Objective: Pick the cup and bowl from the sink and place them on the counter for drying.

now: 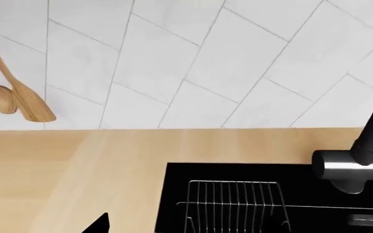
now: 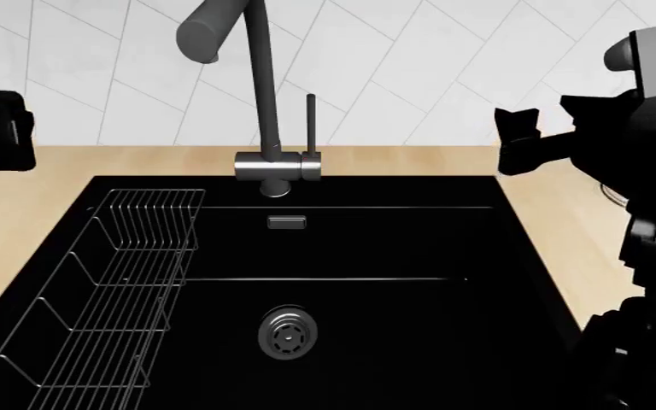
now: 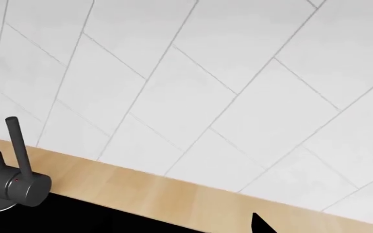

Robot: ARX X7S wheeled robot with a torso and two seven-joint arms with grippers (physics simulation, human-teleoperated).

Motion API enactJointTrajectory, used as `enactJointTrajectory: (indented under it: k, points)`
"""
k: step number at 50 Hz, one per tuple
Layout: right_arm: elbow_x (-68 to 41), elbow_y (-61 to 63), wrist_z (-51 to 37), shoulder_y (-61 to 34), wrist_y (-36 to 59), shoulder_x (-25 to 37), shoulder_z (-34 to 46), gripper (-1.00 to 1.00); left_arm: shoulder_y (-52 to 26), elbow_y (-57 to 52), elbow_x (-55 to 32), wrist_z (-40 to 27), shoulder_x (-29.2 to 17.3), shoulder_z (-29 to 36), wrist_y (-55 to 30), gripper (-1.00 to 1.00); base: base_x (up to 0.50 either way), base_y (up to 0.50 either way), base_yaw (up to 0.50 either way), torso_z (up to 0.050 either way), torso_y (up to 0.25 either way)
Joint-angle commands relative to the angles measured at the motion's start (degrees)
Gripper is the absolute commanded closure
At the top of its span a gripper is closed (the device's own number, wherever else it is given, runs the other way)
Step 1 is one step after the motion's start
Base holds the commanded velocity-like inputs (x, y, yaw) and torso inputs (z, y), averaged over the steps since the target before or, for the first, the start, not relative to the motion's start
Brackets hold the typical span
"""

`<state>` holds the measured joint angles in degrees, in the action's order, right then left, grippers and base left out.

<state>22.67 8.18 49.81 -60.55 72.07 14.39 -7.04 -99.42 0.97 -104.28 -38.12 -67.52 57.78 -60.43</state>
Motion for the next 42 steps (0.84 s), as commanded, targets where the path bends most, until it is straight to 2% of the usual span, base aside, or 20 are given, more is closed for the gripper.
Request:
enactJointTrajectory:
  k: [1, 9, 22, 32, 42]
  points:
    - [1.11, 0.16, -0.46, -2.02, 1.71, -0.78, -0.12, -1.00, 4.51, -1.54, 5.44, 3.89, 4.32, -0.84, 8.90, -1.00, 0.00, 0.00, 0.00, 0.000, 0.000]
    - [2.14, 1.55, 0.12, -7.22, 6.61, -0.28, 2.15, -1.00, 5.59, 0.60, 8.86, 7.19, 8.09, -0.48, 11.89, -1.00, 0.00, 0.00, 0.00, 0.000, 0.000]
    - [2.15, 3.30, 1.73, -11.30, 11.15, -0.42, 4.69, -1.00, 3.29, 1.51, 9.77, 6.19, 11.75, 0.20, 9.99, -1.00, 0.00, 0.00, 0.00, 0.000, 0.000]
    - [2.44, 4.53, 3.58, -17.10, 15.81, 0.64, 7.06, -1.00, -2.94, 3.84, 9.99, 5.44, 14.81, -0.29, 6.47, -1.00, 0.00, 0.00, 0.00, 0.000, 0.000]
    - [2.56, 3.48, 3.52, -18.50, 14.43, -0.44, 7.47, -1.00, -5.23, 3.41, 8.33, 4.78, 14.34, -0.85, 4.23, -1.00, 0.00, 0.00, 0.00, 0.000, 0.000]
